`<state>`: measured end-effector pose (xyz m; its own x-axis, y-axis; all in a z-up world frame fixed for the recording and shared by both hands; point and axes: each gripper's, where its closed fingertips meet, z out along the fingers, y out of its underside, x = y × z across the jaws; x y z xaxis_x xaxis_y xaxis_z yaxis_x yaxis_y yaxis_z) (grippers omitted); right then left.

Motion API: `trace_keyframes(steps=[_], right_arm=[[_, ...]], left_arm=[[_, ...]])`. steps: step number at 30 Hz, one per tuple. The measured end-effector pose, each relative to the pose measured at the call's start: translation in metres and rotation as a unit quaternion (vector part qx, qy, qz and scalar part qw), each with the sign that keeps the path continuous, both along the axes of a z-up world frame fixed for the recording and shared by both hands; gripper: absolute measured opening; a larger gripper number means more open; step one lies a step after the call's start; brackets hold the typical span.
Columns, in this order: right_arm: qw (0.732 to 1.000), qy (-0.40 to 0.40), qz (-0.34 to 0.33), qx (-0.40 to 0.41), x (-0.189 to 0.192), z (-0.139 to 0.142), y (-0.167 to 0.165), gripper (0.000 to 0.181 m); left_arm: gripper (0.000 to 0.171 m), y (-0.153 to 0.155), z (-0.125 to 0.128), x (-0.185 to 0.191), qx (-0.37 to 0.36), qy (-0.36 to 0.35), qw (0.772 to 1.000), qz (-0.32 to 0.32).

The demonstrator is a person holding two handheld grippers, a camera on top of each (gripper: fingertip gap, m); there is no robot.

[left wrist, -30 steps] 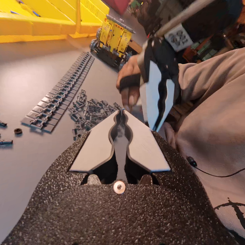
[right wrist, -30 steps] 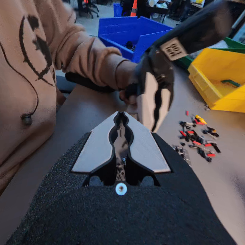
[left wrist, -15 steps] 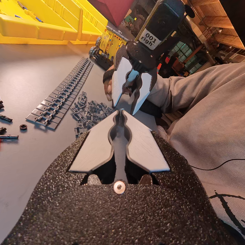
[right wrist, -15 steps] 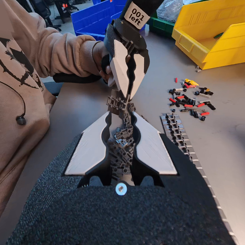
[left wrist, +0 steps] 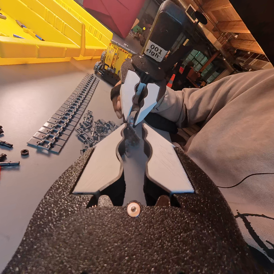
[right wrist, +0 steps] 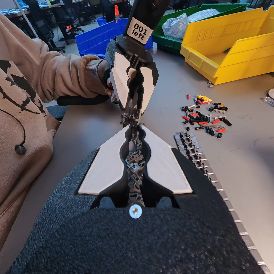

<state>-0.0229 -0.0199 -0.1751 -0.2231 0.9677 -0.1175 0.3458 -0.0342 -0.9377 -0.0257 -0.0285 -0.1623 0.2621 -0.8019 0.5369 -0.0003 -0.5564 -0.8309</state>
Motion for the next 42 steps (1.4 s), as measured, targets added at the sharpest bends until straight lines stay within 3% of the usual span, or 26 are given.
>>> trace_keyframes(steps=[3,14,24,31,35,40,42], right_arm=[[1.000,0.004,-0.002,-0.003,0.000,0.003,0.001,0.006],[1.000,0.012,-0.019,-0.012,0.000,0.006,0.006,0.006],[0.999,0.011,-0.045,-0.013,-0.007,0.010,0.007,0.018],[0.998,-0.010,-0.061,0.027,-0.012,-0.001,0.008,0.003],[0.998,-0.017,-0.060,0.032,-0.013,-0.005,0.007,0.003],[0.995,-0.008,-0.041,0.087,-0.011,-0.002,0.002,0.001],[0.996,-0.010,-0.041,0.073,-0.012,-0.005,0.002,0.000]], left_arm=[[0.009,0.002,-0.001,-0.002,0.004,0.008,1.000,0.010],[0.006,0.008,-0.009,-0.005,-0.008,0.024,0.999,0.028],[0.002,0.014,-0.019,-0.006,0.073,0.135,0.986,0.070],[0.002,0.013,-0.027,-0.004,0.097,0.178,0.977,0.070],[0.001,0.013,-0.030,-0.003,0.118,0.207,0.968,0.073],[0.000,0.009,-0.029,0.001,0.088,0.182,0.977,0.062],[0.001,0.010,-0.033,0.000,0.093,0.201,0.973,0.069]])
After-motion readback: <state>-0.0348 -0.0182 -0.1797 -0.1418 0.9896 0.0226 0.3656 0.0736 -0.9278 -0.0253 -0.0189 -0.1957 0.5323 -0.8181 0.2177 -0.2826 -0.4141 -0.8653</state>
